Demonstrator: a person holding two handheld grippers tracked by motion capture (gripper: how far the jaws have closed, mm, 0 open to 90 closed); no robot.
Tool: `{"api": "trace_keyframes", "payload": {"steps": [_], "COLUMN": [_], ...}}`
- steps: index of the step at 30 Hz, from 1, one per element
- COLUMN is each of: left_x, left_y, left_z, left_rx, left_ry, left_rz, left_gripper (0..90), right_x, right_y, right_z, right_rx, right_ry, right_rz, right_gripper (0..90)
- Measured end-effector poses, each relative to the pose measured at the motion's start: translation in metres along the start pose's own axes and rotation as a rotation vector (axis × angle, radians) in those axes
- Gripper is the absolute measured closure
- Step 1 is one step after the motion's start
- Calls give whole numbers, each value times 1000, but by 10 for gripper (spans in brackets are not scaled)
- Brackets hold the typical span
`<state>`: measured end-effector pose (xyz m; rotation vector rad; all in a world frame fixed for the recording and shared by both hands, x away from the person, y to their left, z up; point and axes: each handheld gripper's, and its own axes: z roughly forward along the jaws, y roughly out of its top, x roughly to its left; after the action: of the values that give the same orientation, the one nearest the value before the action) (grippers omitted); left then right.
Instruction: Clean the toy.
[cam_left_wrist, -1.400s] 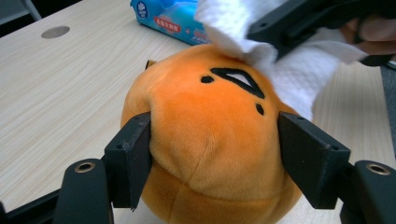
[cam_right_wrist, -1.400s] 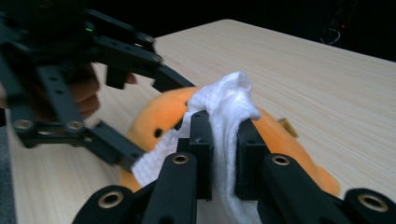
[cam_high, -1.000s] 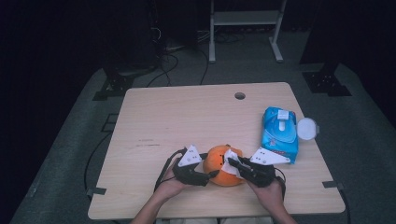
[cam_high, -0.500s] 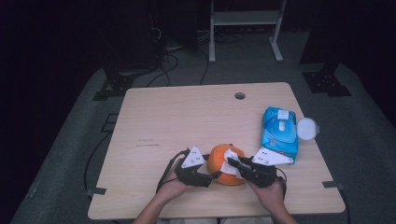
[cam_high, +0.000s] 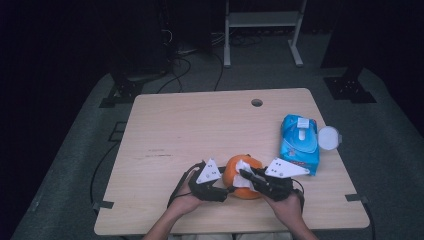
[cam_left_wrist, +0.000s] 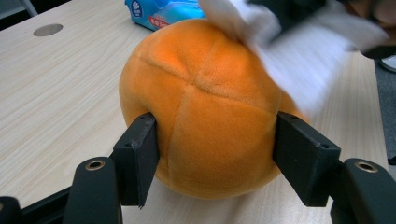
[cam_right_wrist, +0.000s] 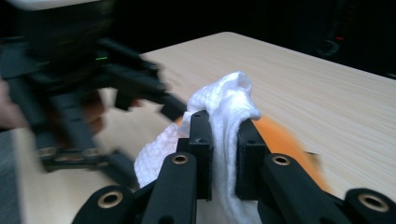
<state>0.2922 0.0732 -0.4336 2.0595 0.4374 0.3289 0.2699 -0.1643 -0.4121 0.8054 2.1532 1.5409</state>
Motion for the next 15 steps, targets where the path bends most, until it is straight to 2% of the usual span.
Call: {"api": "trace_keyframes", "payload": {"steps": [2,3,5,7,9,11,12,14,15], "left_x": [1,2,5,7,8,4,1,-3,-4], "left_y": [0,1,2,3,2,2,2,4,3], "left_z": [0,1,1,2,2,2,2,2,2], "left_rx": [-1,-9,-21,-31,-19,-17,-8,-3,-5], "left_ry": [-18,-27,-45,-49,-31,-11,4,19,17], "left_rz": [-8,-26,-82,-142,-126,-86,-51,-5,0], "left_gripper": [330,300,239,196,211,273,299,321,325], "right_x": [-12,-18,-21,-15,-4,4,7,9,6], "right_y": [-2,-4,-10,-11,-7,-3,-1,2,2], "right_z": [-4,-5,-6,-4,-1,2,4,5,5], "right_rx": [4,11,16,24,31,30,35,41,33], "right_ry": [-56,-70,-65,-41,5,39,47,34,24], "right_rz": [37,61,88,75,43,23,7,-23,-21], "right_gripper": [795,796,797,798,799,799,798,799,798]}}
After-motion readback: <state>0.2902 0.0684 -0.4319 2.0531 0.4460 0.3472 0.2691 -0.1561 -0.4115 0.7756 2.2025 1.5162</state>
